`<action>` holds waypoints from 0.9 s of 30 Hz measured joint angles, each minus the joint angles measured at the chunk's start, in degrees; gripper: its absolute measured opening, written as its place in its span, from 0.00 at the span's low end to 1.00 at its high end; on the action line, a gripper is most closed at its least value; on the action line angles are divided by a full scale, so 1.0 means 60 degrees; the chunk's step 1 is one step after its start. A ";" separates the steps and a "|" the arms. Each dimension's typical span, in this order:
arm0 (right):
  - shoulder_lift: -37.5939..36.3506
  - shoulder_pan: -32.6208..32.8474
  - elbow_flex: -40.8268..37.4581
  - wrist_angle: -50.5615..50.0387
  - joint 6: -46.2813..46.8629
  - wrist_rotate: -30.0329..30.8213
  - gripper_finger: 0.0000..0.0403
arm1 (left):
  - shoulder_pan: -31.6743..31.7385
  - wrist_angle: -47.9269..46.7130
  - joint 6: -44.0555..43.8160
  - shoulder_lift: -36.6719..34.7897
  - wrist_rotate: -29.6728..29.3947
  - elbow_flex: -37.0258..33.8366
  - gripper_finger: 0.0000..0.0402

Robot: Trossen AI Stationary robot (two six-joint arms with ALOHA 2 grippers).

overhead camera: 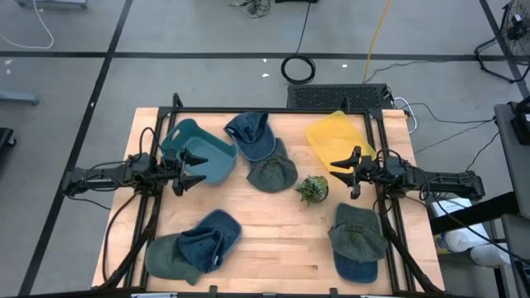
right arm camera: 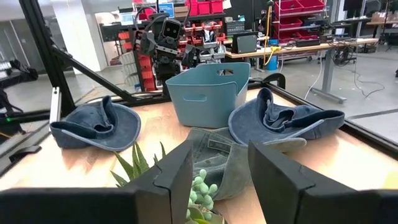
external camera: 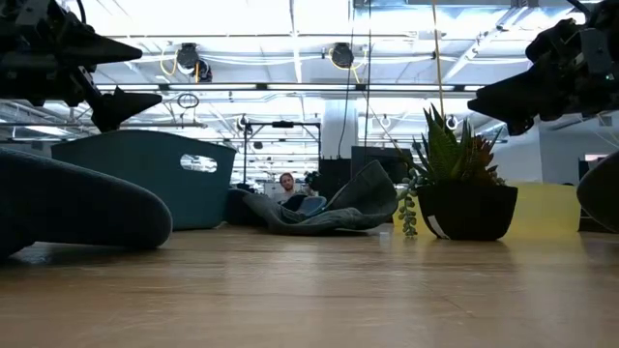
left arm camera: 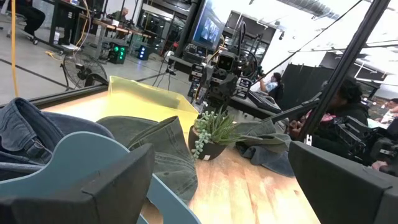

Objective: Pick & Place hat
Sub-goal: Put the bottom right gray cap into the yellow bin

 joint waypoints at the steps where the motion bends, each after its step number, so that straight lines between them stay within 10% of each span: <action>1: 0.0002 -0.0002 0.0000 0.0031 0.0152 0.0000 0.35 | -0.0001 0.0000 0.0001 0.0000 0.0001 0.0000 0.94; 27: -0.0002 0.0000 0.0000 0.0184 0.0553 0.0000 0.45 | -0.0001 0.0000 -0.0001 0.0000 -0.0002 0.0000 0.94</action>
